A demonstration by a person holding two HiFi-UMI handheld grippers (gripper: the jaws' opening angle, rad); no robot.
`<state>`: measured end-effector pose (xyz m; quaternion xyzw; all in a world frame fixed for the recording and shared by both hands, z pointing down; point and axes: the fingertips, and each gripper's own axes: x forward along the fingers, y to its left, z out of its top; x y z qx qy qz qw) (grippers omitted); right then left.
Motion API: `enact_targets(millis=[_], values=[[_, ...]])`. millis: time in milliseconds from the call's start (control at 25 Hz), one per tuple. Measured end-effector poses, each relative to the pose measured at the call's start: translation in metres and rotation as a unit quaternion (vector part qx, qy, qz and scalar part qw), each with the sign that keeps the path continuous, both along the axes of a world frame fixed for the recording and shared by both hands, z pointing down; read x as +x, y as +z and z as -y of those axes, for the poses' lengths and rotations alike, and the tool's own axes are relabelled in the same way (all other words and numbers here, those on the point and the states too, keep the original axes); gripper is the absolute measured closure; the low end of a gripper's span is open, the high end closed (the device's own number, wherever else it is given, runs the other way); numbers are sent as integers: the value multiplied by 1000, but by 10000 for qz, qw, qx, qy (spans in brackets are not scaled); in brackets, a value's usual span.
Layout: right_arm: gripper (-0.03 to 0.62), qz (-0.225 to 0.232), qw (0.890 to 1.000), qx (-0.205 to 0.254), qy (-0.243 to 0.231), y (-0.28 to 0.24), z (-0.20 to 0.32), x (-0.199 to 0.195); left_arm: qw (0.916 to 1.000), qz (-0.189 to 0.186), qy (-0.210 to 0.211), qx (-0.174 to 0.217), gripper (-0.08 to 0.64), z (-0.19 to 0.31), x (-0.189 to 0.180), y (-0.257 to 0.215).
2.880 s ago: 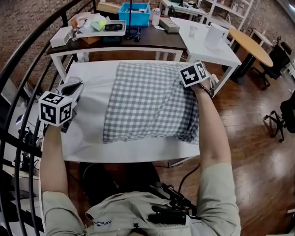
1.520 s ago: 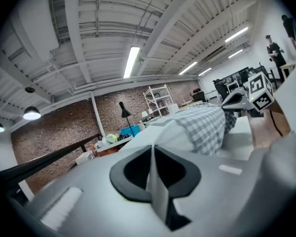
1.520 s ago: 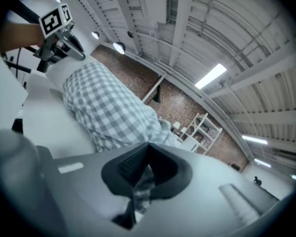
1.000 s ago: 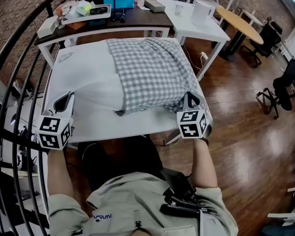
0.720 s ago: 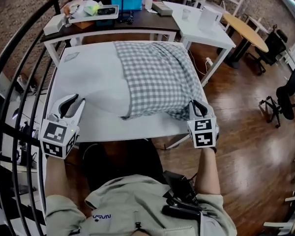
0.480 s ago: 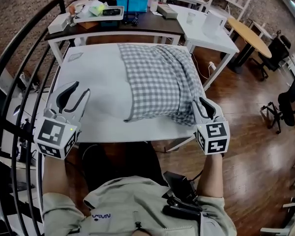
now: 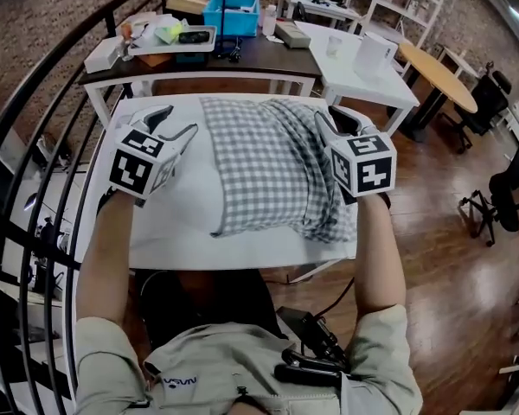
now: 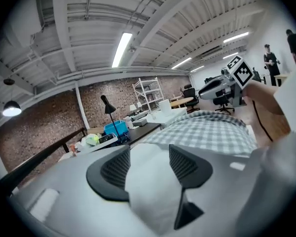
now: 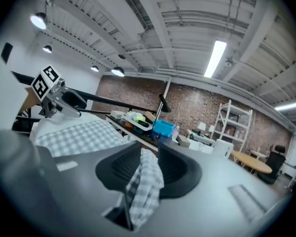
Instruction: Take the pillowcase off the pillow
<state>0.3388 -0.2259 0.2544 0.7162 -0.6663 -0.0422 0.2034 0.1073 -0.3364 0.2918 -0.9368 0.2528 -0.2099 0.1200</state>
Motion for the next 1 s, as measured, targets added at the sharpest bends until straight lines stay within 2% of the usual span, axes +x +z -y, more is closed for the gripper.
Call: enact_targets(millis=[240, 440, 520, 680, 720, 800, 840, 1000], values=[[442, 237, 9977, -637, -53, 13, 77, 18, 9978, 174, -201, -609, 318, 43, 18, 29], [381, 281, 9860, -1638, 101, 60, 124, 32, 9951, 306, -99, -934, 314, 46, 24, 50], [373, 316, 9795, -1981, 183, 80, 134, 39, 9949, 431, 37, -911, 363, 38, 26, 61], [374, 752, 9669, -2430, 195, 107, 142, 45, 9971, 443, 140, -606, 507, 22, 24, 66], [415, 765, 9645, -2521, 194, 111, 141, 45, 9976, 410, 145, -532, 528, 18, 23, 65], [540, 578, 9639, -2585, 278, 113, 135, 48, 9986, 264, 160, -439, 541, 10, 19, 56], [569, 457, 9651, -2555, 344, 111, 132, 50, 9989, 149, 170, -416, 543, 7, 16, 50], [574, 217, 9731, -2221, 574, 87, 124, 60, 9982, -401, 228, -393, 546, -5, -4, 16]])
